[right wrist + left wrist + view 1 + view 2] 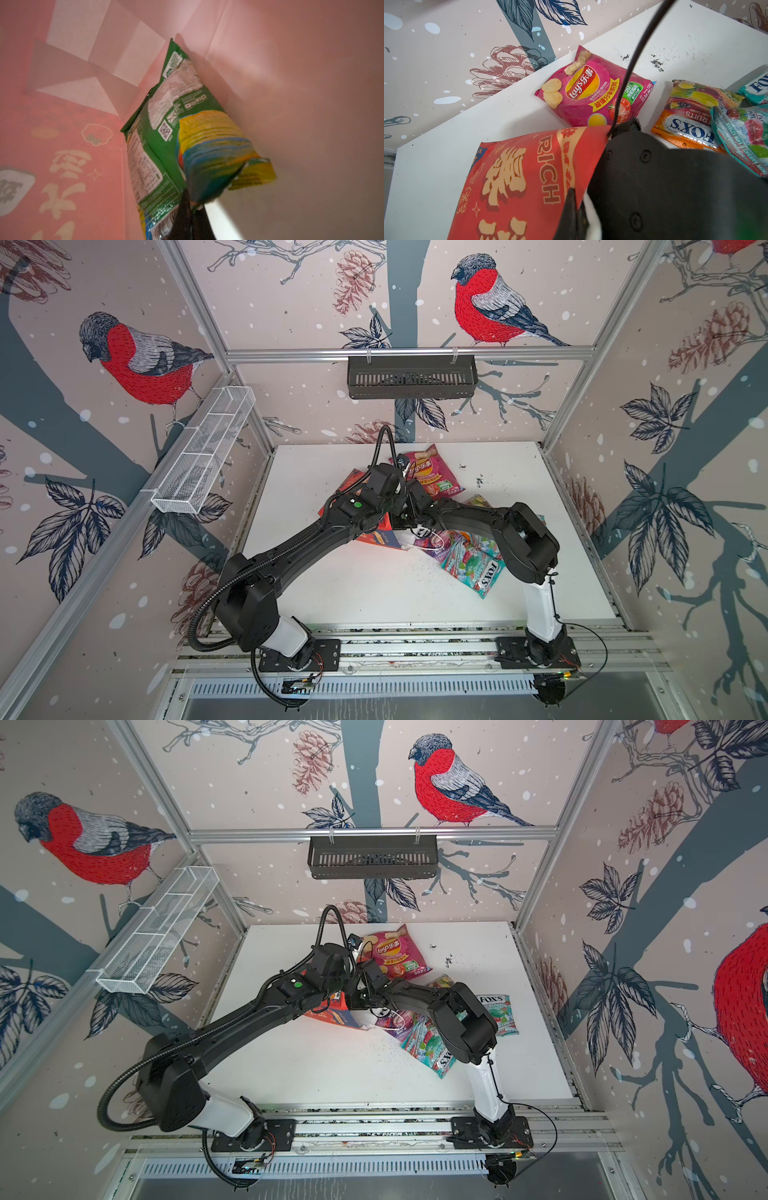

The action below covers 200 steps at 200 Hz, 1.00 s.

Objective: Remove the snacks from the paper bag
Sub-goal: 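Close the right gripper on the green packet inside the bag, then lift the green packet out with the right gripper while the left releases the bag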

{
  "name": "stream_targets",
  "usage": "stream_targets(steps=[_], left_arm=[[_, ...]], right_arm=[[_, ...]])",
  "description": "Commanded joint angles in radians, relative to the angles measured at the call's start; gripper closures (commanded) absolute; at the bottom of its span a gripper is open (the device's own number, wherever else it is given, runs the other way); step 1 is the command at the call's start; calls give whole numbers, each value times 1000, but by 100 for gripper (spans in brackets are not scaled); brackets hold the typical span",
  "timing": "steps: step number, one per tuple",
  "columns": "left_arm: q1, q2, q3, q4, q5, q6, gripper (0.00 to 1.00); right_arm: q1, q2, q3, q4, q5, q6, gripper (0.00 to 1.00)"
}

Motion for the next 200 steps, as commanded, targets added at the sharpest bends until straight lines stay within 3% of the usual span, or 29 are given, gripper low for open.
stream_targets(steps=[1,88,200], left_arm=[[0,10,11,-15,-17,0,100],[0,33,66,-41,-41,-23,100],[18,56,74,-20,-59,-22,100]], right_arm=[[-1,-23,-9,26,30,-27,100],[-2,-78,-64,38,23,-79,100],[8,-243,-214,96,106,-108,100]])
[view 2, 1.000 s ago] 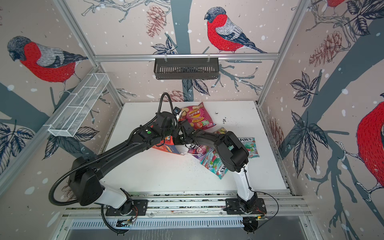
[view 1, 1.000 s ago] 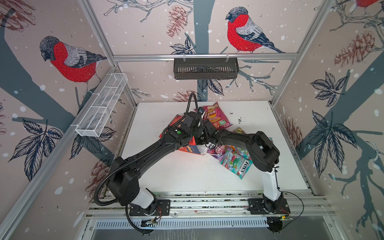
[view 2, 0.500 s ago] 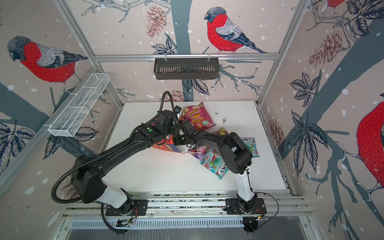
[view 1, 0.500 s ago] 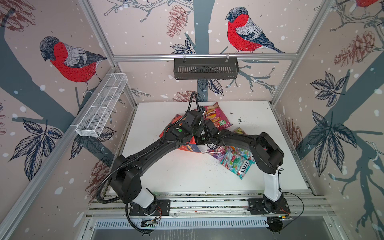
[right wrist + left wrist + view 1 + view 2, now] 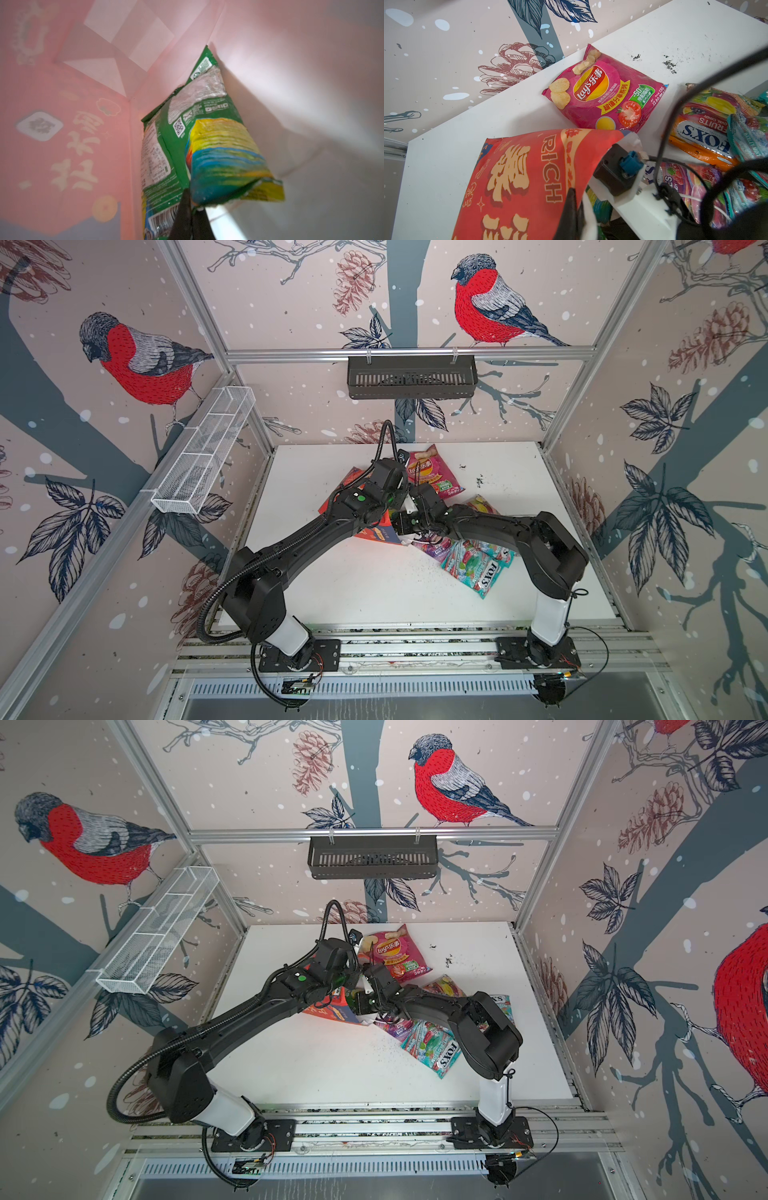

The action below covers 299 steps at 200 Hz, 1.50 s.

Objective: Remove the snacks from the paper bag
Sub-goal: 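Lift the green packet out with the right gripper while the left releases the bag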

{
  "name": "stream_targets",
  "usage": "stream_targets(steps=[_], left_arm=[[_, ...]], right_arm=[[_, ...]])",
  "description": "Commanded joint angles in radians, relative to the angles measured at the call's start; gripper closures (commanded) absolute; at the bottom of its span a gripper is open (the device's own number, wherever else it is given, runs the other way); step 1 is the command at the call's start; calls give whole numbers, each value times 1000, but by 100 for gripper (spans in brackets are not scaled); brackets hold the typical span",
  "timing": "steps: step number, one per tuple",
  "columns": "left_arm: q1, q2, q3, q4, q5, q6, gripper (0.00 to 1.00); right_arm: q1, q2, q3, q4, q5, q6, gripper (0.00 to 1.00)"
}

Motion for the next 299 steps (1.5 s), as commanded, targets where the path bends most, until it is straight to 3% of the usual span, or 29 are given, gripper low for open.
stream_targets(steps=[1,80,125,179,242,282,299], left_arm=[[4,3,3,22,-20,-5,100],[4,-29,-31,44,-29,9,100],[4,-44,-36,45,-34,22,100],[4,-74,-56,56,-48,46,100],[4,-116,-95,76,-73,88,100],[3,-229,-201,167,34,154,100],[4,-308,-271,232,104,181,96]], right_arm=[[2,-39,-15,41,37,-34,100],[0,-186,-75,20,124,-72,100],[1,-271,-121,33,114,-98,100],[-1,-544,-240,49,101,-199,100],[-38,-939,-392,52,255,-196,100],[-95,-1064,-417,27,351,-201,100],[-123,-1074,-430,32,358,-197,100]])
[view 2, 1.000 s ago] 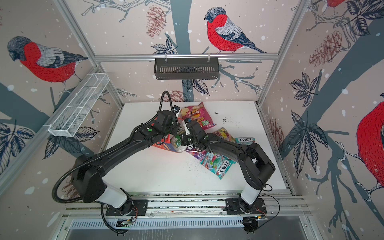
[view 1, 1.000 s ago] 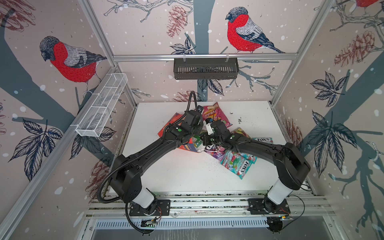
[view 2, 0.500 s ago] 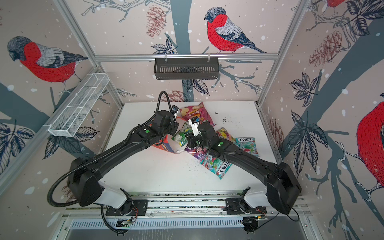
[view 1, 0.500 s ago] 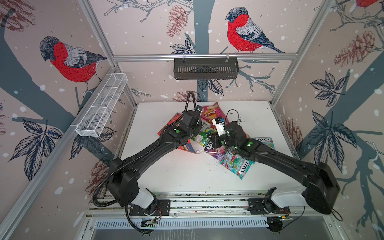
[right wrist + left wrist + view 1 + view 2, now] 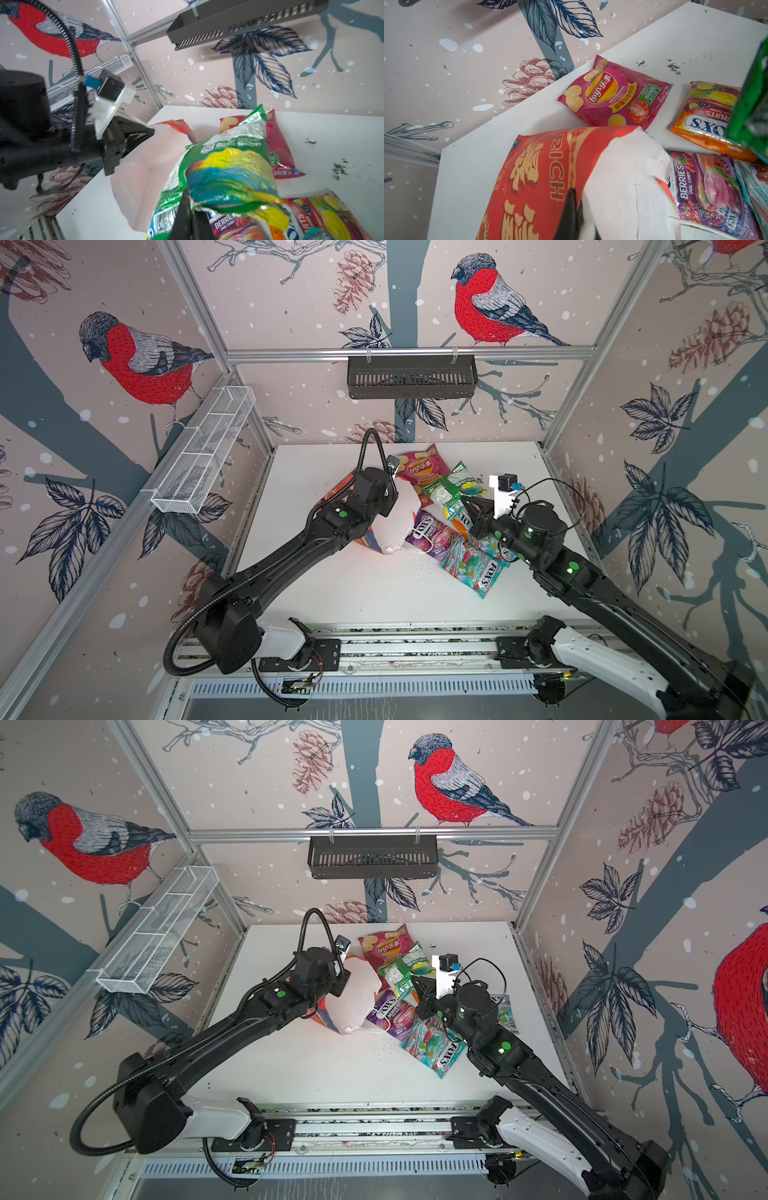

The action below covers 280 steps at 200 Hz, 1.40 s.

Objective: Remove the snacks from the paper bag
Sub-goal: 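Lift the green packet out with the right gripper while the left releases the bag, then carry the green packet over the pile with the right gripper while the left rises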

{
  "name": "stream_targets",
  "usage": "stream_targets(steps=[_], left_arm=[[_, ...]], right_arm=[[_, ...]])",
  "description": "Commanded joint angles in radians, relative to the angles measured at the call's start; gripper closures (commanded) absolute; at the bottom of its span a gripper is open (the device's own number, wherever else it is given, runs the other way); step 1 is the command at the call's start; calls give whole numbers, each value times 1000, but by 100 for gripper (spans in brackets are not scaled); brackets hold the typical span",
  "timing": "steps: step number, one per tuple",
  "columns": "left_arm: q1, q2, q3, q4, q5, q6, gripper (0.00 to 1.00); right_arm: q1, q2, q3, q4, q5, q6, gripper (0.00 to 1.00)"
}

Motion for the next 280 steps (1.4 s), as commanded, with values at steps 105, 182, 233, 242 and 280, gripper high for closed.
stream_targets(steps=[105,182,233,242,280], left_arm=[[12,-339,-260,220,254,56,73],[20,-277,-136,144,175,29,77],[22,-197,-24,94,101,21,79],[23,-186,-8,93,75,20,78],[27,-153,41,85,67,11,77]], right_arm=[[-90,28,-56,95,-12,16,100],[-99,52,-57,107,-34,21,100],[-100,67,-49,98,-47,19,100],[-100,80,-41,86,-42,15,100],[-103,181,10,-37,83,1,100]])
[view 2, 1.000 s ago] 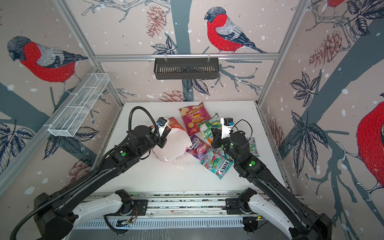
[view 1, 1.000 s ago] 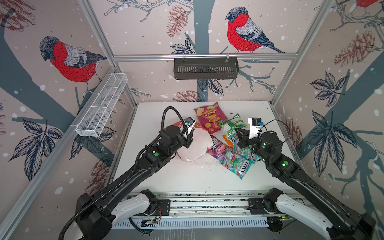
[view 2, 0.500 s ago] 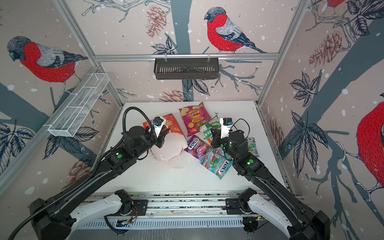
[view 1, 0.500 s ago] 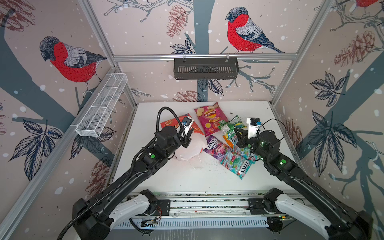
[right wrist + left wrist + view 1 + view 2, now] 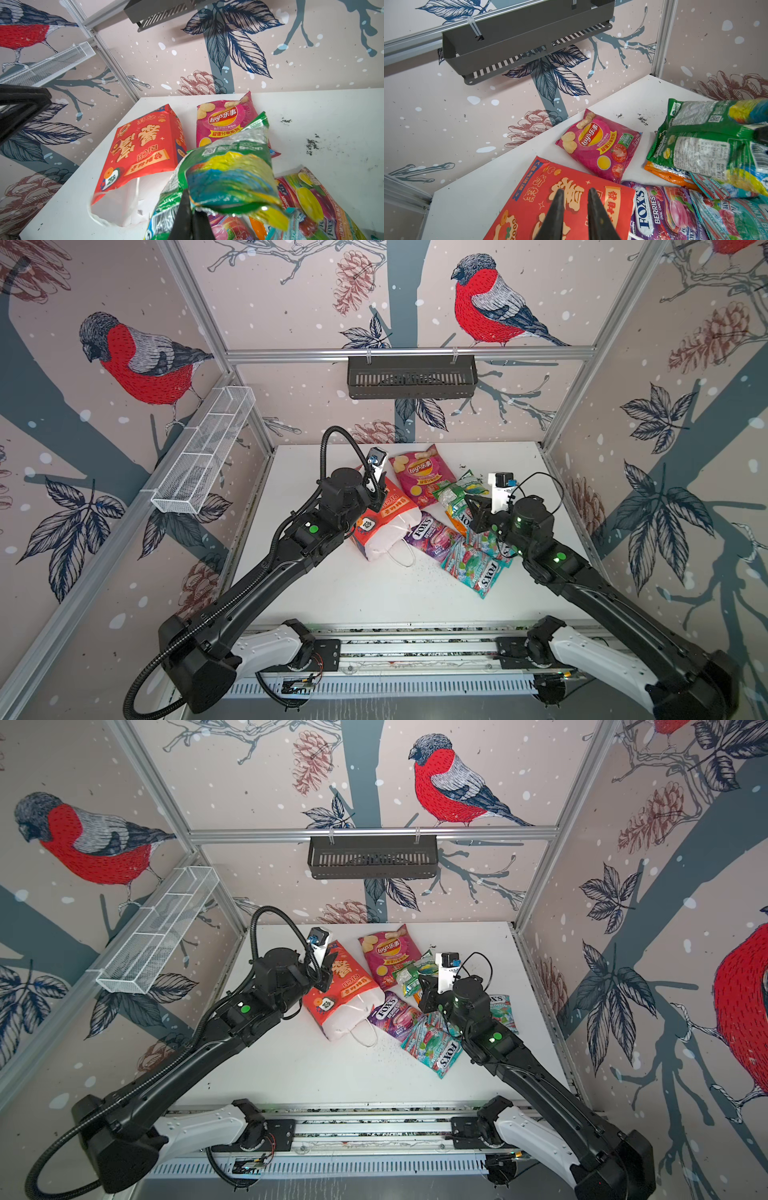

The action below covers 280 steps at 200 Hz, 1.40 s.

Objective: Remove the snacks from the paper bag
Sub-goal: 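Carry the green packet over the pile with the right gripper while the left rises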

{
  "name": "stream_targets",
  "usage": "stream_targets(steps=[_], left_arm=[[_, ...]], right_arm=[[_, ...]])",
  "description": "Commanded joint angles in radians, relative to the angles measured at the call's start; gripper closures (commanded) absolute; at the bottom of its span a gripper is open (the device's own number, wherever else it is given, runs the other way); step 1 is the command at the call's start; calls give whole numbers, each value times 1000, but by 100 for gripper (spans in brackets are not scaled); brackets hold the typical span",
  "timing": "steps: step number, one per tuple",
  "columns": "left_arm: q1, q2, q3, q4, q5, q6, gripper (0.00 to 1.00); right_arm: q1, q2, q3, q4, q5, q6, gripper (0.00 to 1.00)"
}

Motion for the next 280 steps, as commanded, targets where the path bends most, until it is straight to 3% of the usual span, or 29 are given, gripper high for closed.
stream_targets(steps=[1,26,78,137,174,197,221,260,280], left_arm=[[4,9,23,0,-23,-15,77],[3,12,25,-24,-33,-34,75],[1,31,38,-173,-161,-93,73],[2,17,2,-184,-213,-105,73],[2,10,-33,-145,-209,-96,72],[4,21,-42,-119,-191,-88,71],[2,42,-40,-109,-180,-82,71],[3,44,-43,-105,-173,-79,72],[2,36,-53,-88,-171,-79,71]], right_arm=[[-2,53,31,-54,98,-18,100],[-24,138,48,-98,148,-17,100],[-65,325,133,-181,153,-47,100],[-82,526,288,-305,162,-68,100],[-80,459,283,-331,229,-64,100],[-94,432,271,-324,351,-63,100],[-139,440,270,-287,401,-79,100],[-174,587,392,-389,540,-115,100],[-175,679,447,-420,556,-142,100]])
